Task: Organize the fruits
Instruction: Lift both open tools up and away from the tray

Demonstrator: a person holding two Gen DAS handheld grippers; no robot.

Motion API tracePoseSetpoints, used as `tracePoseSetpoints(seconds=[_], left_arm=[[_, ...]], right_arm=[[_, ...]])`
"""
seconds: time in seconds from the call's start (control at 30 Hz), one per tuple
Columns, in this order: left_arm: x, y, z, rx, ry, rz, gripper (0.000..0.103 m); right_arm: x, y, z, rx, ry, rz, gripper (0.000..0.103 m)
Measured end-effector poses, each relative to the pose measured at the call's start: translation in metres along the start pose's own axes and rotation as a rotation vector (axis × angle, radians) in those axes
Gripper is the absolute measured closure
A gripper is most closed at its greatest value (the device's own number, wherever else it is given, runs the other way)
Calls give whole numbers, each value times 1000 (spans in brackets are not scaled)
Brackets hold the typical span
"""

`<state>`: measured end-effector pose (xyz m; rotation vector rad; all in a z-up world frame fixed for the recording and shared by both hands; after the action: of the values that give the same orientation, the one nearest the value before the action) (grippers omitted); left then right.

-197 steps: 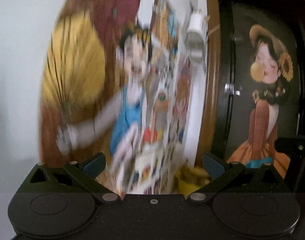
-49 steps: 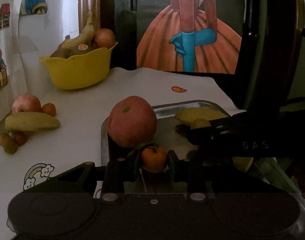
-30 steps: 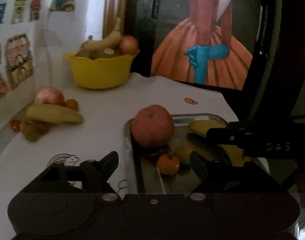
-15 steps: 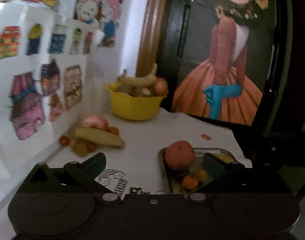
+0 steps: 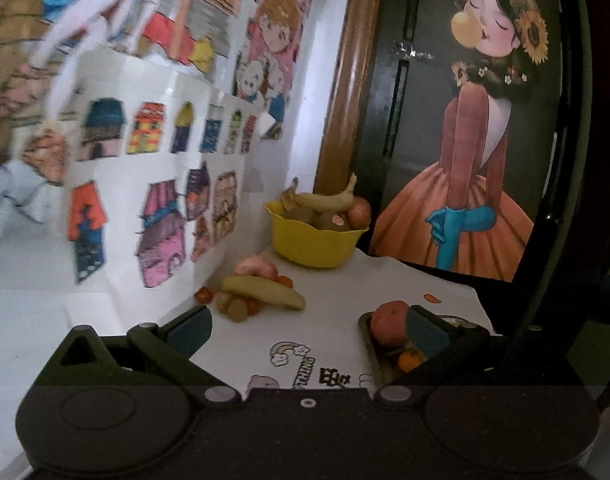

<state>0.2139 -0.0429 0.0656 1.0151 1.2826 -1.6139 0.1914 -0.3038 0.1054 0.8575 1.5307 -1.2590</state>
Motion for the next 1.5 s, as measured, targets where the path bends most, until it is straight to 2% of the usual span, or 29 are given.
tracePoseSetpoints(seconds=[0.13,0.33,0.5,0.77,1.03,1.17,1.5], left_arm=[[3,-22,-8,-49,22,3,1],[17,-46,-13,-49,44,-29,1],[28,-52,-10,-17,46,-61,1],[42,-53,-13,-14,85,-101,1],[50,-44,-26,-73,116,-143,1],[44,-43,-33,-102,120,-136,1],[25,-33,-54,-175,121,-115,1]], right_arm=[[6,-28,-20,34,-50,15,0],[21,-62,-47,54,-67,-7,0],[35,-87,-60,92,-68,-29,0],[62,-92,-57,126,-9,-137,0],[80,-70,-61,78,21,-237,0],[76,-57,-72,4,38,-273,0],[31,-29,-110,-95,-88,-225,0]])
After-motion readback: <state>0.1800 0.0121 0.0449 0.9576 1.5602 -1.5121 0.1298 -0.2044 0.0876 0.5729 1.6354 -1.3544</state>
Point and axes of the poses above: each gripper's, at about its wrist camera, not at the fingertips, and y roughly the way its jaws point, z to its right, x to its underside, the point moved 5 cm from there along y, roughly the way its jaws point, and after that the axes turned 1 degree about -x, right-handed, at the moved point
